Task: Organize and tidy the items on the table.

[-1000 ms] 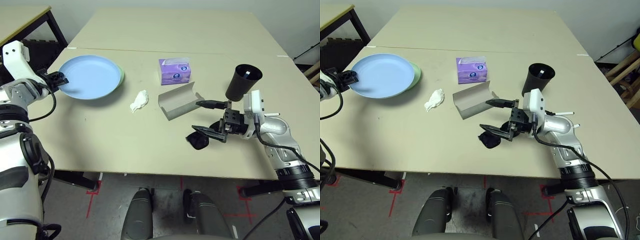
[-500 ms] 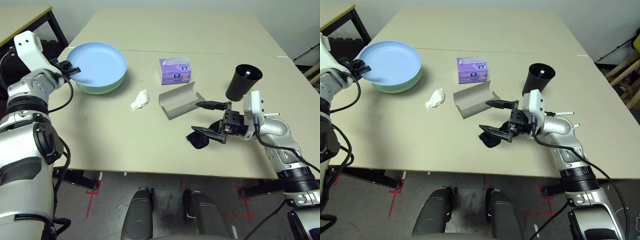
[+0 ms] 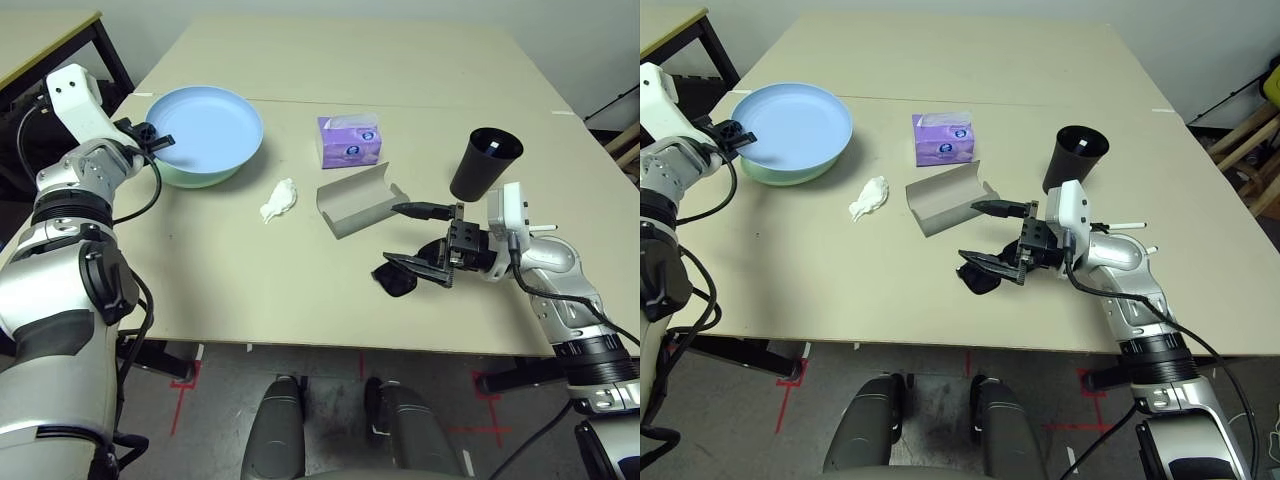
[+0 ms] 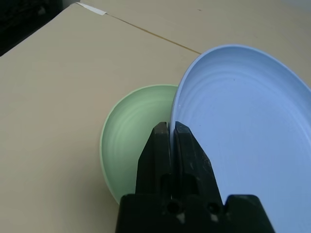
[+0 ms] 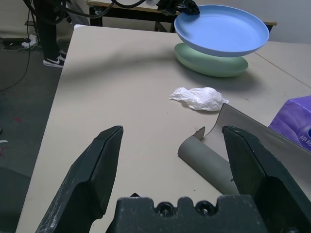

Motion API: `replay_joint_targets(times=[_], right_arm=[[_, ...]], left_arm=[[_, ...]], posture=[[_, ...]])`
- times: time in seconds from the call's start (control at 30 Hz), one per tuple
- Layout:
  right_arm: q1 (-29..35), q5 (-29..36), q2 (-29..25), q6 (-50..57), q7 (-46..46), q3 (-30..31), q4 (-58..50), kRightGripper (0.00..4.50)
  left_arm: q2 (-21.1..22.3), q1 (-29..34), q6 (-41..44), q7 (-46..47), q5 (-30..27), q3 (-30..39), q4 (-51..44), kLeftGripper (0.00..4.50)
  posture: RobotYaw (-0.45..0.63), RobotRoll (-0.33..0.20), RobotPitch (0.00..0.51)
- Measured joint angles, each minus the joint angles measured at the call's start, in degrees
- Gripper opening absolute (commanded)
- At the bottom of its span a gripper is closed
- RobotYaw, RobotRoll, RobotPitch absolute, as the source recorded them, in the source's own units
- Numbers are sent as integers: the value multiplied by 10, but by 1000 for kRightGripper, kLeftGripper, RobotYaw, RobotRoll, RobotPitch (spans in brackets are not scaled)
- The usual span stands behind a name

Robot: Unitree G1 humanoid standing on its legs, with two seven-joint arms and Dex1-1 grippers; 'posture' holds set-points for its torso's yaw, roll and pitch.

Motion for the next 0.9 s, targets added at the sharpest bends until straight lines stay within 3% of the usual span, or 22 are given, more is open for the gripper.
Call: replay_joint_targets(times=[0.3,0.37,0.47,0.53,0.6,0.9], right_arm=[[0,0,0,-1,0,0,0,4500],[0,0,0,-1,0,0,0,4500],[0,0,0,-1,0,0,0,4500],[0,0,0,-1,0,0,0,4500],[0,0,0,-1,0,0,0,4500],[0,0,0,-1,0,0,0,4500]], left_arm=[[-1,0,-31,52,6,4,1,18],[-1,0,-44,69,14,3,1,545],[-1,0,-57,84,20,3,1,219],[-1,0,-58,84,21,4,2,307],[-1,0,-58,83,22,4,2,853],[-7,0,-58,59,23,2,2,4361]], posture=[[138,0,149],[138,0,149],[139,0,148],[139,0,148],[140,0,148],[141,0,148]])
